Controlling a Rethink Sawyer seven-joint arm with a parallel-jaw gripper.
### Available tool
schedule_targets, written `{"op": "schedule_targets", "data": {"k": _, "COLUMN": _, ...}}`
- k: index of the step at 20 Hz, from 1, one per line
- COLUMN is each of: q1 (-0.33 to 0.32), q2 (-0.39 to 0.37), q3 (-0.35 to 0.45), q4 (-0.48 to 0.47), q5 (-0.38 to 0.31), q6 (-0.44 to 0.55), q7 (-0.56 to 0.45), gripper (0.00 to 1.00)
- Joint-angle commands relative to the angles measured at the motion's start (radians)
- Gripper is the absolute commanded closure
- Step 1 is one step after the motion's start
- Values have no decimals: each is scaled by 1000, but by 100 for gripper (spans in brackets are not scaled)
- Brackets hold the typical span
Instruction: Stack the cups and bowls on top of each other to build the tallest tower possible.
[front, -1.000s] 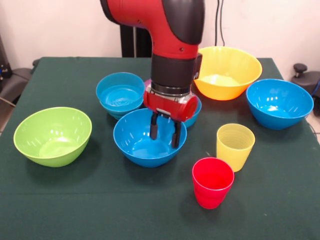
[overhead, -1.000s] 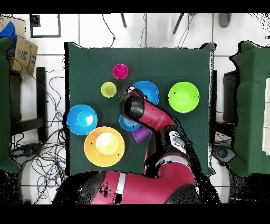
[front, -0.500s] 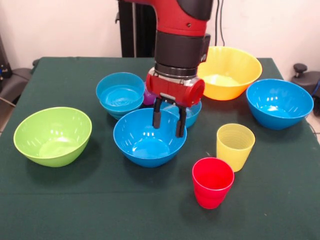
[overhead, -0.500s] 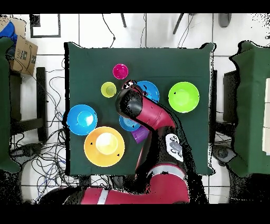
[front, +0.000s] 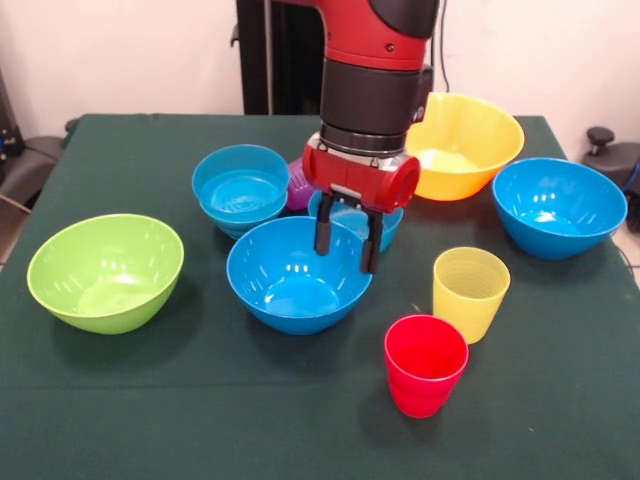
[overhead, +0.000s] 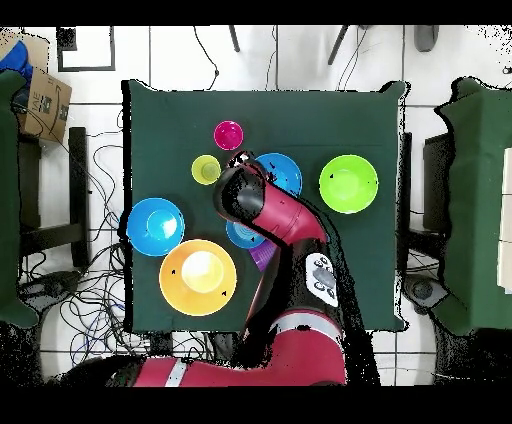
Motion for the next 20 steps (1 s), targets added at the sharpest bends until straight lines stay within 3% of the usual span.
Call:
{"op": "schedule_targets", "data": {"k": 1, "q1": 21, "q2": 86, "q3": 52, "q4": -65, "q5": 46, "q6": 23, "q7": 198, "gripper": 0}}
{"op": "schedule_targets", "data": {"k": 11, "q1": 10, "q2": 155, "q3": 74, "q4": -92, "q5": 26, "q6": -71, "q7": 184, "gripper": 0}}
{"op": "schedule_targets", "data": {"k": 20, "q1": 19, "q2": 166, "q3": 72, "q4": -84, "q5": 25, "q6": -101, "q7": 190, "gripper": 0}}
